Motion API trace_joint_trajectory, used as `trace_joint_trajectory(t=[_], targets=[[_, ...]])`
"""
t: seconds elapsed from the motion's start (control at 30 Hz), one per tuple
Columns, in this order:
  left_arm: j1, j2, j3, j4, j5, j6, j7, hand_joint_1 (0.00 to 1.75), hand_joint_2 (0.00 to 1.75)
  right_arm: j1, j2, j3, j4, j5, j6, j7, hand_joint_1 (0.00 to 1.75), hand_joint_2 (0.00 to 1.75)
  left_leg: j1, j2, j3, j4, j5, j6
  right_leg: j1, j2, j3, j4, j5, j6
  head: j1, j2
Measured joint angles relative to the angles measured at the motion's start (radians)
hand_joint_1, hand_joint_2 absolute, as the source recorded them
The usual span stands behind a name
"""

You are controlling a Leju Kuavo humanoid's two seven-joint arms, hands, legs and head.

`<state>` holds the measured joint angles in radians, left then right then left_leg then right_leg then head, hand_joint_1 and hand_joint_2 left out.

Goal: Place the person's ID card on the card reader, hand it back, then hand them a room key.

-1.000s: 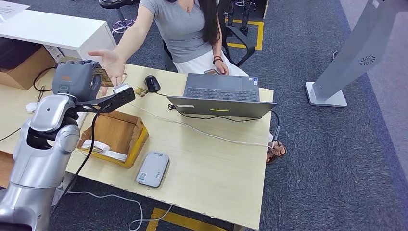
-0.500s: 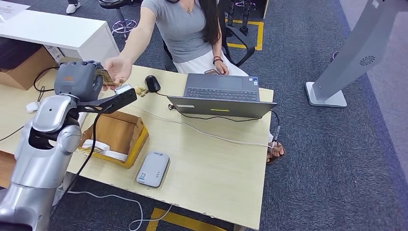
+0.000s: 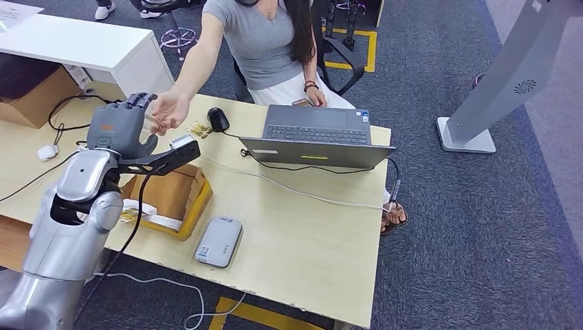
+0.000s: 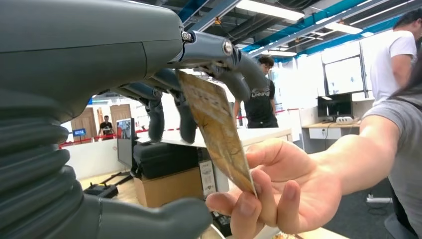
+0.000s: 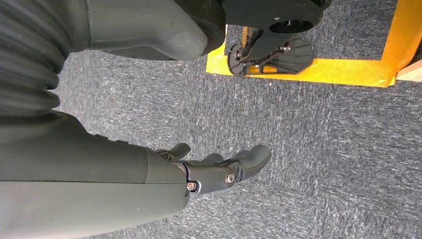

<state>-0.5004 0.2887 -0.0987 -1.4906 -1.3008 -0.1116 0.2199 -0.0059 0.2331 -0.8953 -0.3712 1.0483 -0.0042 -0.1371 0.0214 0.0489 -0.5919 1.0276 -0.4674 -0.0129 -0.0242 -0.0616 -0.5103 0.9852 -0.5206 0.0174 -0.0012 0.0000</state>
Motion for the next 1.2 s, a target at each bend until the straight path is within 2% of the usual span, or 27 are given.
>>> trace_joint_trajectory(t=[0.47, 0.97, 1.07, 1.2], targets=[[0.066, -0.057, 0.000, -0.050, 0.068, 0.038, -0.026, 0.00, 1.75, 0.000, 0.000, 0.000, 0.000, 0.001, 0.000, 0.005, 0.00, 1.75, 0.000, 0.000, 0.000, 0.000, 0.000, 0.000, 0.000, 0.000, 0.000, 0.000, 0.000, 0.000, 0.000, 0.000], [0.099, -0.078, 0.000, -0.093, 0.100, 0.059, -0.049, 0.00, 1.75, 0.000, 0.000, 0.000, 0.000, 0.000, 0.000, 0.005, 0.00, 1.75, 0.000, 0.000, 0.000, 0.000, 0.000, 0.000, 0.000, 0.000, 0.000, 0.000, 0.000, 0.000, 0.000, 0.000], [0.154, -0.081, 0.001, -0.144, 0.153, 0.102, -0.090, 0.00, 1.75, 0.001, 0.000, 0.000, 0.000, -0.004, -0.002, 0.002, 0.00, 1.75, 0.000, 0.000, 0.000, 0.000, 0.000, 0.000, 0.000, 0.000, 0.000, 0.000, 0.000, 0.000, 0.000, 0.000], [0.327, -0.088, 0.013, -0.298, 0.237, 0.193, -0.171, 0.00, 1.75, 0.002, 0.000, -0.002, -0.002, -0.029, -0.003, -0.016, 0.00, 1.75, -0.001, 0.002, -0.001, 0.000, -0.002, 0.001, 0.000, 0.002, 0.000, 0.000, -0.001, 0.000, 0.000, 0.000]])
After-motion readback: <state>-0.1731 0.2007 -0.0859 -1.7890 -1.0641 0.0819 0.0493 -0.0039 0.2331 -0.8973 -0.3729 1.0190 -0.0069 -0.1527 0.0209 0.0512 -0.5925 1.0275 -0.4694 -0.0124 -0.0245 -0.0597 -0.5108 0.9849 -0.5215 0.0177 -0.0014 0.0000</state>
